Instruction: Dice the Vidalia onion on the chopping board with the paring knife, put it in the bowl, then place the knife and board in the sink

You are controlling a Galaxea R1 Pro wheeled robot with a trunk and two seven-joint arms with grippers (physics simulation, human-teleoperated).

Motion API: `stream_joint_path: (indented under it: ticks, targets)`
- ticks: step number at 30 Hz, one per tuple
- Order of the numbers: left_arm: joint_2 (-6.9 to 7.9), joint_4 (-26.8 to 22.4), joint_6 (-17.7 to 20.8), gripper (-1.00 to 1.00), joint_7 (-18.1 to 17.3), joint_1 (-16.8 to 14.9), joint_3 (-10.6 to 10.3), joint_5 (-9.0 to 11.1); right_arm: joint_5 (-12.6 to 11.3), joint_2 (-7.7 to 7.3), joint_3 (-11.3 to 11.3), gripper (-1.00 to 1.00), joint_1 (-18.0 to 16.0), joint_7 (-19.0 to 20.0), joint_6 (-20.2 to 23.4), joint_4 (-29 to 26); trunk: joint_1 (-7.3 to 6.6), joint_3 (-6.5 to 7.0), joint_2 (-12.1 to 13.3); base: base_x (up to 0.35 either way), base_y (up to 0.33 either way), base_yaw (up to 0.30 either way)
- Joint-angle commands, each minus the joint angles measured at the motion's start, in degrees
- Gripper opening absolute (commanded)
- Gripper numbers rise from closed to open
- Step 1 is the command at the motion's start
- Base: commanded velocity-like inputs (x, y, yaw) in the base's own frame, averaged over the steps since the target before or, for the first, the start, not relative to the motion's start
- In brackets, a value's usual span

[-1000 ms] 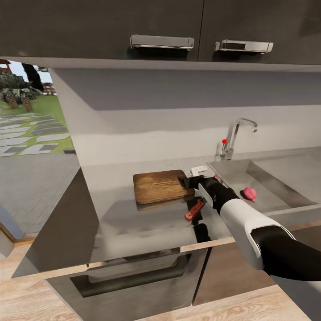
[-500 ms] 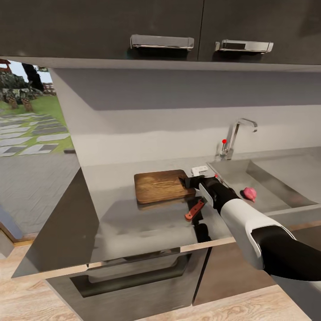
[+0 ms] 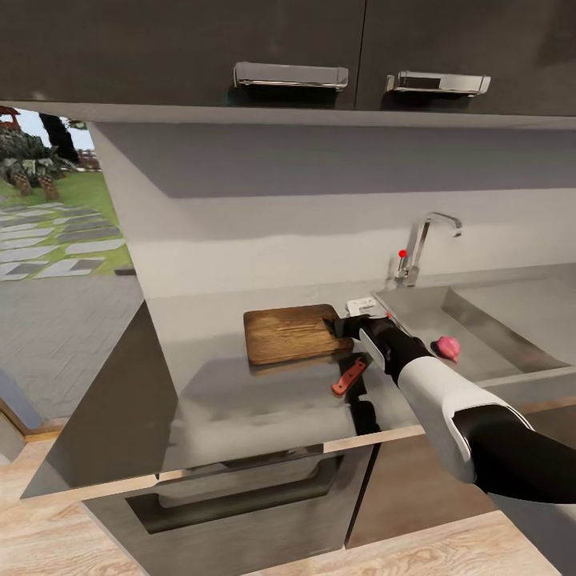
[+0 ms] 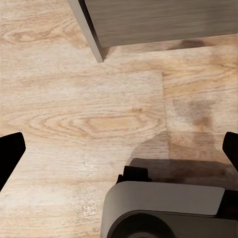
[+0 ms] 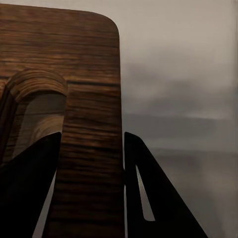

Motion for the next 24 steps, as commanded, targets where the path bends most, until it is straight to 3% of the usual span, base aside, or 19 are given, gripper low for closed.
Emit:
stream_joint_path:
  ticks: [1,24]
  targets:
    - [0.00,-0.11,-0.07,1.00,-0.01,0.04,-0.03,0.33,0.35,-0.05,0.40,-1.00,0.01,0.16,0.30,-0.01,0.00,-0.06,-0.02,0.000,0.000,0.000]
    - [0.00,-0.11,-0.07,1.00,-0.01,0.04,-0.03,0.33,0.35,-0.66,0.40,-1.00,0.01,0.07,0.37,-0.01,0.00,-0.06,-0.02,0.000,0.000,0.000]
